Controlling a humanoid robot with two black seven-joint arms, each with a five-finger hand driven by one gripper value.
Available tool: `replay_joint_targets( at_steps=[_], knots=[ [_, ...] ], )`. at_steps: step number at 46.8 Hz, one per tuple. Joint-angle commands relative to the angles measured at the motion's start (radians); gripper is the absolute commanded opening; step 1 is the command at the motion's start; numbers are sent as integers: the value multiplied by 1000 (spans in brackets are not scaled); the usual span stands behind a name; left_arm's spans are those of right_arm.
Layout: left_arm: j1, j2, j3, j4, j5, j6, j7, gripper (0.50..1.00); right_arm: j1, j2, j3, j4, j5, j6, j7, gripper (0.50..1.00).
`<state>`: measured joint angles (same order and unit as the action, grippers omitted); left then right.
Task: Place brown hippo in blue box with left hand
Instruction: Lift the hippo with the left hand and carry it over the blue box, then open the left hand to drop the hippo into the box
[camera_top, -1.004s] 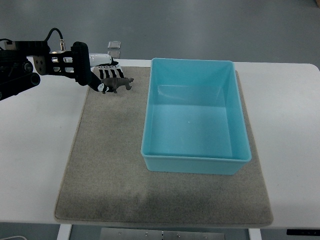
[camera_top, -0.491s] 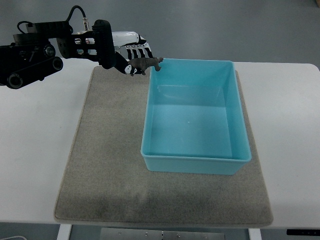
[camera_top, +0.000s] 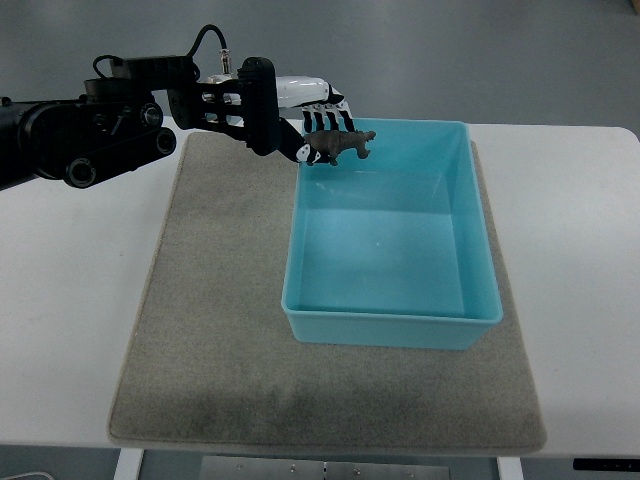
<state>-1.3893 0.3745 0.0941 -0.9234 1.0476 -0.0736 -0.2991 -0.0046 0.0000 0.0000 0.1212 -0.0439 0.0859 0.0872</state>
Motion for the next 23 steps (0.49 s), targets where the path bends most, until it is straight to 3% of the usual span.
replay_joint_targets(
  at_steps=[1,18,23],
  knots=[
    [7,-20,-1,0,-1,5,0,500,0,0,0,0,-1,0,0,936],
    [45,-54,1,2,-3,15,2,500,0,0,0,0,1,0,0,936],
    [49,-57,1,0,-6,14,2,589,0,0,0,0,-1,0,0,936]
  ],
)
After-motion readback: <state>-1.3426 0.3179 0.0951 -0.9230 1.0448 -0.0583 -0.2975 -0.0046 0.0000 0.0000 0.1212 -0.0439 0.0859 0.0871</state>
